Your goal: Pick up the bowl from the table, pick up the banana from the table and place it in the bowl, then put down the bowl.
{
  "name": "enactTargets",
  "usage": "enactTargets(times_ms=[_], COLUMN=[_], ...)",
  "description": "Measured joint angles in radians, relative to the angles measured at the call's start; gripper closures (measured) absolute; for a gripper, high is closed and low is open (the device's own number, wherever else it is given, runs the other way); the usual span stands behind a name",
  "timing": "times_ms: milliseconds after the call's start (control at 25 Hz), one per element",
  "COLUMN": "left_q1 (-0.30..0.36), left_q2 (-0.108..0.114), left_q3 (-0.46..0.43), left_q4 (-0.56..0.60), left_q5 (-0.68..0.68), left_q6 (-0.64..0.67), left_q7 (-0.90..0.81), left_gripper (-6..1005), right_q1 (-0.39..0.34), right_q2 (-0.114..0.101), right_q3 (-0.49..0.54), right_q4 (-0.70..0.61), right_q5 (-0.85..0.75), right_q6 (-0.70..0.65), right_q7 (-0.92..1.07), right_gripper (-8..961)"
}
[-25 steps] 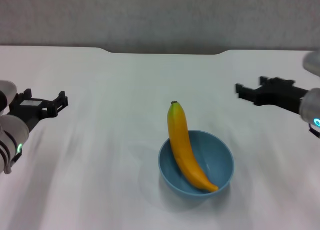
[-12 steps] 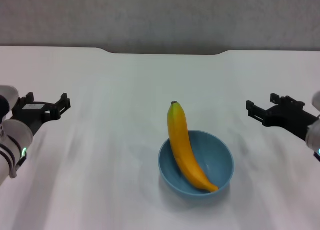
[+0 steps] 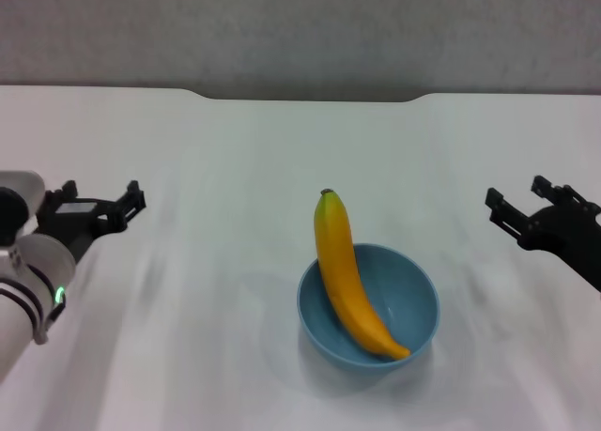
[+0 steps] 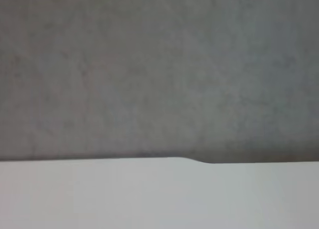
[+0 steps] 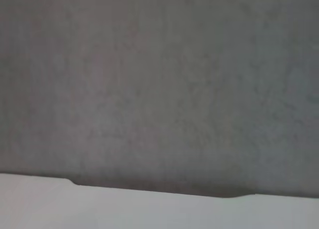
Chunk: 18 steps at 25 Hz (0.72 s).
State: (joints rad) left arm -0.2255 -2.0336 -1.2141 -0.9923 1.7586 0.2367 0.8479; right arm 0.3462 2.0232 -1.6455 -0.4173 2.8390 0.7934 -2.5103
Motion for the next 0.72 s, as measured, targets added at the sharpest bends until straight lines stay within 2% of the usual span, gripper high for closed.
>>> enactTargets(times_ms=[200, 320, 440, 480, 520, 720], left_q1=[0.004, 0.002, -0.012, -0.012, -0.034, -0.081], left_q2=[0.000, -0.001, -0.002, -0.002, -0.005, -0.008], left_q3=[0.122, 0.208, 0.266, 0.266, 0.303, 0.375], left_q4=[0.032, 0.091, 0.191, 0.191, 0.296, 0.484], left_q5=[0.135, 0.241, 0.362, 0.362, 0.445, 0.558], left_q6=[0.126, 0.248, 0.359, 0.359, 0.446, 0.623], left_q7=[-0.124, -0.256, -0.436, -0.436, -0.580, -0.841], left_gripper=[108, 108, 108, 108, 108, 108], right_q1=[0.020, 0.033, 0.036, 0.036, 0.036, 0.036], right_q2=[0.000, 0.003, 0.006, 0.007, 0.008, 0.009], right_q3=[-0.002, -0.009, -0.030, -0.036, -0.040, -0.043], right_q4=[0.074, 0.110, 0.119, 0.120, 0.120, 0.122], right_q5=[0.024, 0.026, 0.027, 0.028, 0.028, 0.029], right_q6=[-0.011, -0.018, -0.018, -0.018, -0.018, -0.017], right_q7=[0.000, 0.005, 0.005, 0.005, 0.005, 0.005], right_gripper=[179, 179, 180, 181, 181, 183])
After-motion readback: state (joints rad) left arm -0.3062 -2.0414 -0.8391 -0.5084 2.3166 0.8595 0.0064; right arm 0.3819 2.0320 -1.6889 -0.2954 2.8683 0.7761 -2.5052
